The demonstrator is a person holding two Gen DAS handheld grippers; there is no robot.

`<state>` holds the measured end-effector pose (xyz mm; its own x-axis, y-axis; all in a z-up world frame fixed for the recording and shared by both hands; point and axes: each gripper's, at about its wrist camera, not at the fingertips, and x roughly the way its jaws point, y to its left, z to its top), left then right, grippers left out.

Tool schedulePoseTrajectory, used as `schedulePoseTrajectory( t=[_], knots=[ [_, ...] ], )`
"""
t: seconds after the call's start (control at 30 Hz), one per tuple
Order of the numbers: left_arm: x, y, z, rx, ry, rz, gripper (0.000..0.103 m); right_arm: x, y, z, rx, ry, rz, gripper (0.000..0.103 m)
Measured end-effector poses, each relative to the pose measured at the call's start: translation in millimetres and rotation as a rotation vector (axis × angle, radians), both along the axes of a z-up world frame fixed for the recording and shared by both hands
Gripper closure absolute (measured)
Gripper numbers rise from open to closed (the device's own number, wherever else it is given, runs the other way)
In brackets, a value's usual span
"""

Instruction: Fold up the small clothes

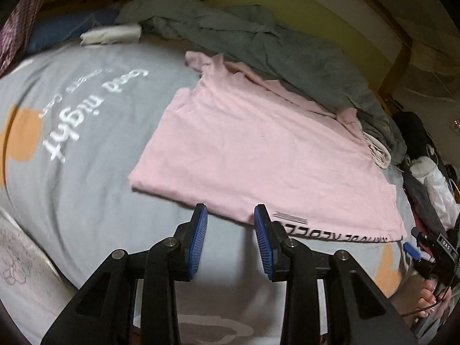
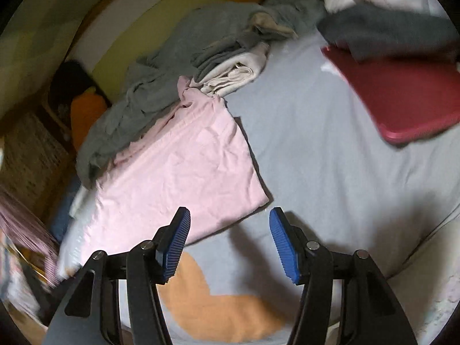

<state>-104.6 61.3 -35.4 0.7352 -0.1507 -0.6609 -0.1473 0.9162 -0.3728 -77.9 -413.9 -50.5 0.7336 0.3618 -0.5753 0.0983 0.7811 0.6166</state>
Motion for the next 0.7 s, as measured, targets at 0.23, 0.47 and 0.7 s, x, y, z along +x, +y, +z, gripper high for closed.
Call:
schedulePoseTrajectory(
  t=[0.23, 0.47, 0.7],
  knots=[
    [1.0, 50.6, -5.6, -0.144, 0.005, 0.167, 0.068, 15.5, -14.9, -24.5, 0.217, 0.035, 0.02, 0.044],
    [4.4, 74.1, -16.2, -0.233, 0.036, 0.189, 0.095, 30.8, -19.0, -24.8, 0.188, 0.058, -0.027, 0.098],
    [-29.2, 56.4, 35.5, -0.035, -0.118, 0.253, 0.098, 3.2, -23.7, -6.0, 0.194, -0.025, -0.047, 0.102]
  ],
)
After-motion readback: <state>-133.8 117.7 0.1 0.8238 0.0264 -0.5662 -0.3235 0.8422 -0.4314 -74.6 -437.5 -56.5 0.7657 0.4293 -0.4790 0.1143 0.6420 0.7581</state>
